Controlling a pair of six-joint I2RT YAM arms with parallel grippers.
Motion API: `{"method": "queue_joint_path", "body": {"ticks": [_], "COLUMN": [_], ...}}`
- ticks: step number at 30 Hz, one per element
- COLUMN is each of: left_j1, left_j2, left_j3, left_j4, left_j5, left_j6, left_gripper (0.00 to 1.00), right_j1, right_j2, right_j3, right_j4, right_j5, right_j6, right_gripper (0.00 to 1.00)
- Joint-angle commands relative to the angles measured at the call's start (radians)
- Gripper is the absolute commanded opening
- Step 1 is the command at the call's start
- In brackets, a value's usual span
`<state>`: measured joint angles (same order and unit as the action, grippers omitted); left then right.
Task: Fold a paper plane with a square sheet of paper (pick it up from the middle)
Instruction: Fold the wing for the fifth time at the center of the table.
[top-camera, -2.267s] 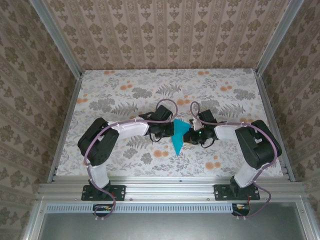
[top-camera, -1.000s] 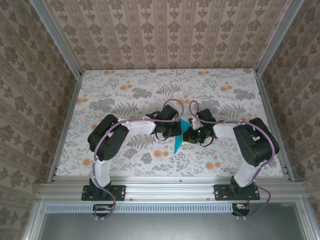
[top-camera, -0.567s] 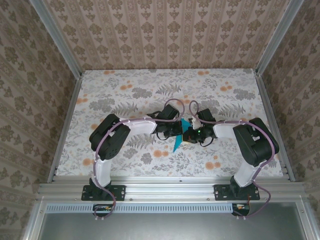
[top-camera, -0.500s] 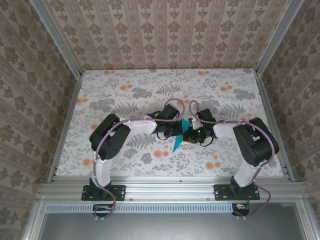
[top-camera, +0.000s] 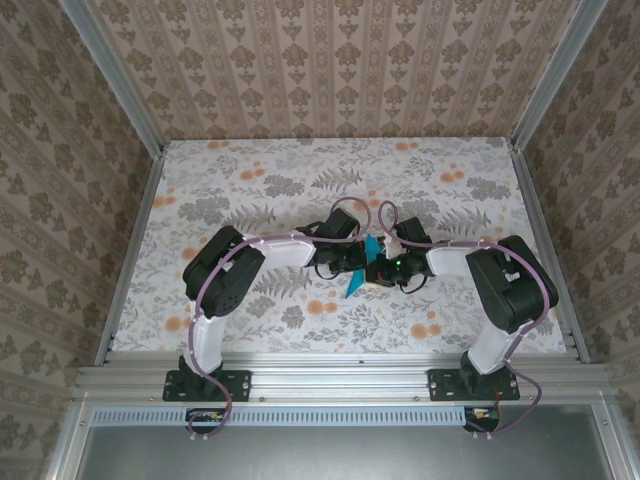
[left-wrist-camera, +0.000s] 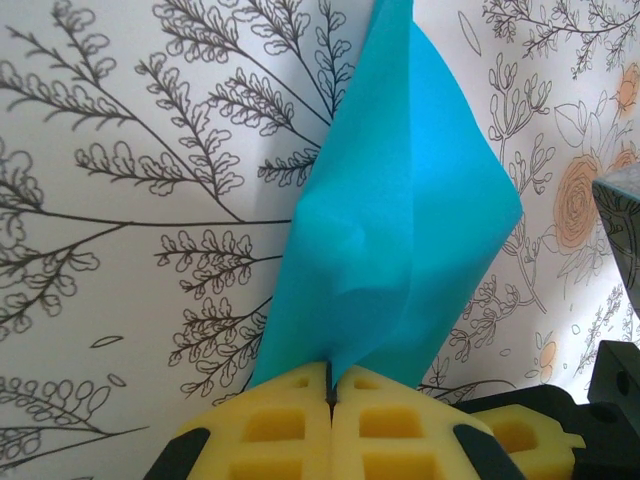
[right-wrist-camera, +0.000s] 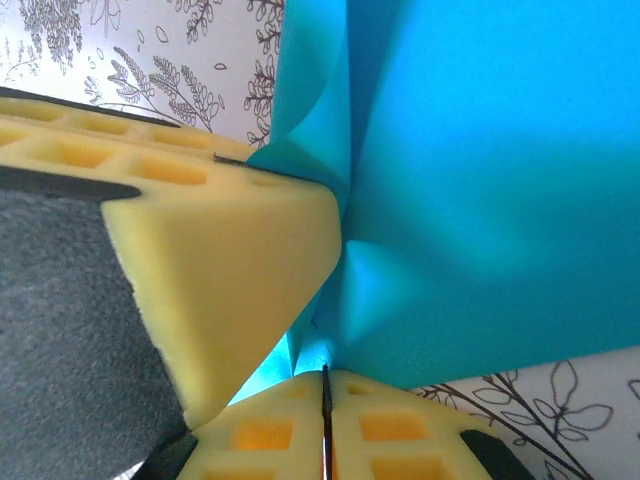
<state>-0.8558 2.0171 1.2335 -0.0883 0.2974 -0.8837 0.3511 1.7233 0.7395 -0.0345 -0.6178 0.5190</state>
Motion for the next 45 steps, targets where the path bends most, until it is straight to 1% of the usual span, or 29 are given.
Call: {"method": "queue_joint_path", "body": {"ticks": [1, 4, 13, 17, 21, 27, 33, 37, 40, 45], "left_j1": [-0.014, -0.014, -0.014, -0.014, -0.014, -0.014, -0.013, -0.012, -0.012, -0.009], "left_j2": [0.027, 0.029, 0.026, 0.025, 0.021, 0.02, 0.016, 0.015, 0.012, 0.008], "left_j3": [0.02, 0.02, 0.026, 0.031, 0.033, 0.031, 0.029, 0.031, 0.029, 0.028], "left_j4": [-0.061, -0.08, -0.1, -0.097, -0.097, -0.073, -0.064, -0.067, -0.065, -0.06], "left_j5": [0.027, 0.024, 0.028, 0.042, 0.053, 0.084, 0.104, 0.108, 0.108, 0.112], "left_j6": [0.052, 0.071, 0.12, 0.136, 0.156, 0.183, 0.197, 0.203, 0.205, 0.21], "left_gripper": [0.06, 0.06, 0.1, 0.14, 0.19, 0.23, 0.24, 0.21, 0.2, 0.14], "right_j1": [-0.009, -0.025, -0.109, -0.134, -0.162, -0.183, -0.19, -0.19, -0.189, -0.187], "right_j2": [-0.016, -0.039, -0.083, -0.067, -0.041, 0.007, 0.047, 0.066, 0.072, 0.081], "right_j3": [-0.015, -0.021, -0.041, -0.04, -0.038, -0.034, -0.021, -0.015, -0.007, 0.003], "right_j4": [-0.018, -0.01, 0.071, 0.128, 0.175, 0.25, 0.258, 0.278, 0.253, 0.22], "right_j5": [0.018, -0.002, -0.114, -0.157, -0.178, -0.208, -0.215, -0.232, -0.231, -0.225], "right_j6": [-0.002, 0.007, 0.081, 0.129, 0.167, 0.231, 0.249, 0.267, 0.26, 0.245], "right_gripper": [0.14, 0.17, 0.19, 0.2, 0.23, 0.27, 0.31, 0.31, 0.31, 0.32]}}
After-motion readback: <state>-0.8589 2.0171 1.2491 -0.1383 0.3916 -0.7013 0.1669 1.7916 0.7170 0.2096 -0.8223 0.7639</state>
